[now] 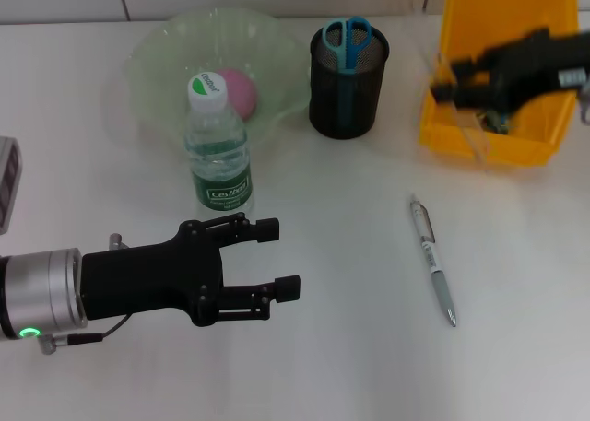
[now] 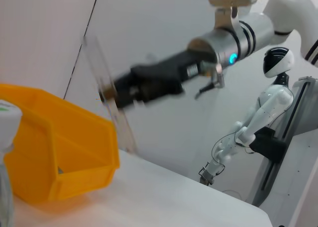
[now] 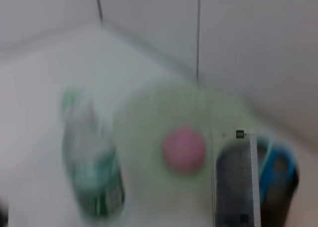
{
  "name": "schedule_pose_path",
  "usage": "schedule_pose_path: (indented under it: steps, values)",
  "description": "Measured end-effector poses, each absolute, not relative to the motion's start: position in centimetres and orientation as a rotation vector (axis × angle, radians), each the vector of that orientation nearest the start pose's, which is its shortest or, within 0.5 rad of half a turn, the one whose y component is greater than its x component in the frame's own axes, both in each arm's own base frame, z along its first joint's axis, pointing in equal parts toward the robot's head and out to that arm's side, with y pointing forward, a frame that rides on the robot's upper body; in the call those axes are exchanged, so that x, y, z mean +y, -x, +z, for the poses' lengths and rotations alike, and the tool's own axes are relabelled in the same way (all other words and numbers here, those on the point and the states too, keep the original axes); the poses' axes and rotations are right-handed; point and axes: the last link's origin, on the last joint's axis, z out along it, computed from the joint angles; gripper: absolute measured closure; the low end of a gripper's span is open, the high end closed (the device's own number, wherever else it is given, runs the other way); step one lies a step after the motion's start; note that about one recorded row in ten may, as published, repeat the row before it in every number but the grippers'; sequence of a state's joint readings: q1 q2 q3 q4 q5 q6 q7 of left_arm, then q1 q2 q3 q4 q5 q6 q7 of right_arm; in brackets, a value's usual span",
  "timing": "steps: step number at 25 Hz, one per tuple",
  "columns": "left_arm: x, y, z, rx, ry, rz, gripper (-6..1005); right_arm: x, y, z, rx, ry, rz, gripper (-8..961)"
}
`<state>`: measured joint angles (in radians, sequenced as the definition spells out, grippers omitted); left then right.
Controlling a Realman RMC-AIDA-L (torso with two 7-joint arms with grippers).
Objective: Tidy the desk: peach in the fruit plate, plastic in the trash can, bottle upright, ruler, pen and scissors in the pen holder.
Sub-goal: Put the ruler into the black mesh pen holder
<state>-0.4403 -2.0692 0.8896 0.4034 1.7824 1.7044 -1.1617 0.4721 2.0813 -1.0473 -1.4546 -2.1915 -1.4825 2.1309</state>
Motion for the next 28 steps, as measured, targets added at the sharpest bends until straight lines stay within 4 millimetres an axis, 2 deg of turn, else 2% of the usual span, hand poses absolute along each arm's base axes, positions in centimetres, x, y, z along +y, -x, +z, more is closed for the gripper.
schedule_pose_path:
  steps: [5, 8, 9, 10, 13, 19, 23, 28]
  values:
    - [26.3, 26.5, -4.1, -0.621, 2.847, -1.031, 153, 37.6, -17.3, 7.0, 0.614, 2.485, 0.683, 561]
    - [26.2, 26.5, -4.1, -0.62, 2.847, -1.032, 153, 39.0, -17.3, 6.3, 0.603, 2.383, 0.939, 560]
    - [26.2, 26.5, -4.1, -0.62, 2.847, -1.033, 153, 40.1, -17.4, 5.5, 0.609, 2.312, 1.052, 560]
    - [26.2, 26.5, -4.1, -0.621, 2.848, -1.035, 153, 40.1, -17.4, 5.5, 0.609, 2.312, 1.052, 559]
    - [26.0, 26.5, -4.1, -0.623, 2.847, -1.041, 153, 41.6, -17.6, 3.7, 0.623, 2.229, 1.138, 559]
    - [26.1, 26.7, -3.9, -0.629, 2.816, -1.053, 153, 43.6, -18.0, -1.0, 0.667, 2.131, 1.108, 557]
    - [26.1, 26.7, -3.9, -0.631, 2.807, -1.062, 153, 43.8, -17.8, -2.1, 0.688, 2.14, 1.08, 556]
    - [25.6, 26.9, -4.3, -0.642, 2.802, -1.072, 153, 43.7, -18.6, -3.2, 0.751, 2.137, 1.032, 554]
